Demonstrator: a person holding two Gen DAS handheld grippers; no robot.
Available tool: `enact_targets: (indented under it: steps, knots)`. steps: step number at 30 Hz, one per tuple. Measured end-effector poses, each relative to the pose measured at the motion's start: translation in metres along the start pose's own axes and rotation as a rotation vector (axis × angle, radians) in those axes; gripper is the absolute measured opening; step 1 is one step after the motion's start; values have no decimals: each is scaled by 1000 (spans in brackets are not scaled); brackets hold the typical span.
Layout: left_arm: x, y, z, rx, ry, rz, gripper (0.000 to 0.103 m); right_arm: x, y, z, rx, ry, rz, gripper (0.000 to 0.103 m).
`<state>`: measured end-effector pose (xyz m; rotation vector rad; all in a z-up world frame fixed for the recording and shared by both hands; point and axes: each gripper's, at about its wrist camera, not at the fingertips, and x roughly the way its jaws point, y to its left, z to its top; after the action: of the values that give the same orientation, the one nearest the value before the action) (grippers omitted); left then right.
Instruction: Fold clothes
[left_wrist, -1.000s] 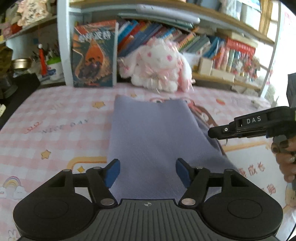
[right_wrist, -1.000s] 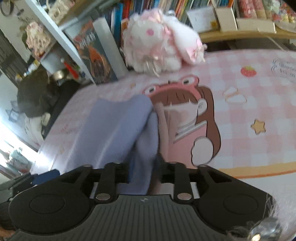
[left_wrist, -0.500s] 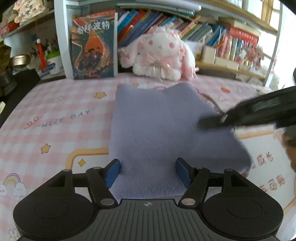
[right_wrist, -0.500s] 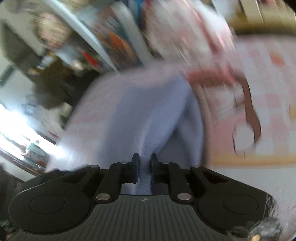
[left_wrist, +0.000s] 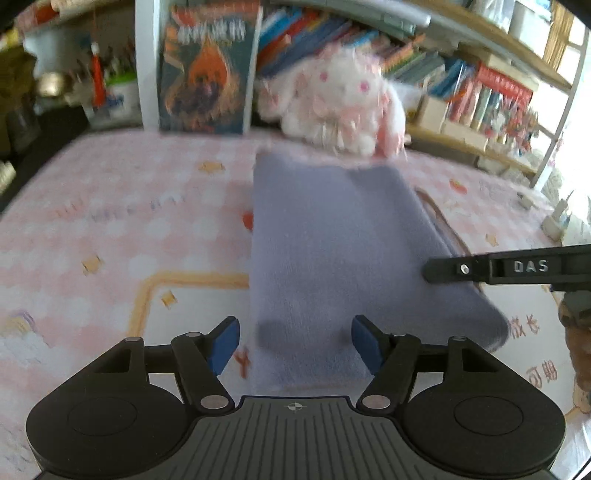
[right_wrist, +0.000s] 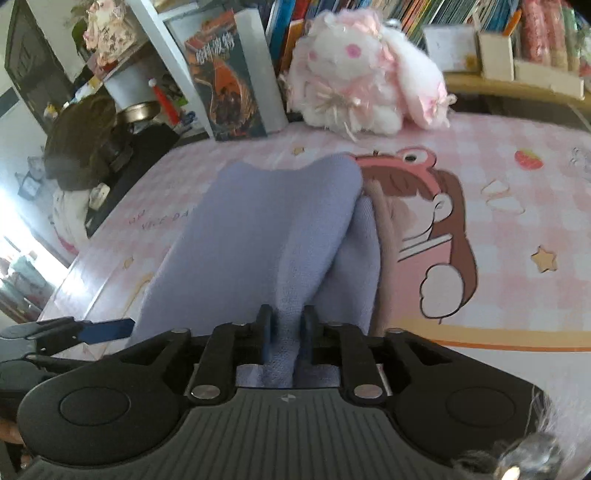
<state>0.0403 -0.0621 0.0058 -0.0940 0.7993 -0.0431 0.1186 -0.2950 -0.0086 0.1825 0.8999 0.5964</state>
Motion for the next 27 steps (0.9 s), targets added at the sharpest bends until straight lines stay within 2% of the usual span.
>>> enact_targets:
  steps: [1, 3, 6, 11, 14, 17, 18, 19, 21, 22, 23, 24, 25, 27]
  knots:
    - [-5, 2, 3, -6, -21, 1, 82, -7, -2, 0, 24, -12, 1, 51]
    - [-9, 9, 10, -18, -50, 1, 90, -14, -9, 2, 76, -22, 15, 65]
    - [-4, 19, 18, -44, -50, 1, 93, -13, -19, 3, 163, 41, 13, 73]
    - [28, 37, 23, -143, 63, -47, 93, -5, -32, -3, 280, 141, -12, 73]
    - [47, 44, 22, -194, 124, -99, 93, 1, -33, -7, 324, 163, -7, 73]
    - [58, 50, 23, -250, 155, -186, 92, 6, -30, -7, 327, 153, -10, 67]
    - [63, 52, 23, -273, 174, -216, 92, 9, -29, -7, 334, 154, -8, 55]
    - [66, 53, 23, -289, 176, -237, 88, 11, -28, -6, 337, 153, -10, 50]
    - [69, 50, 24, -296, 195, -262, 69, 13, -20, -6, 308, 141, -35, 43]
    - [69, 47, 26, -291, 214, -253, 60, 10, -11, -7, 266, 131, -53, 36]
    - [67, 42, 27, -272, 221, -240, 56, 8, -3, -8, 224, 121, -71, 34]
    - [61, 36, 29, -226, 211, -223, 46, 5, 6, -9, 182, 111, -88, 31]
    - [54, 28, 30, -166, 197, -208, 42, 3, 15, -11, 140, 101, -106, 29]
    - [40, 14, 28, -44, 174, -185, 41, -3, 33, -13, 56, 81, -141, 28]
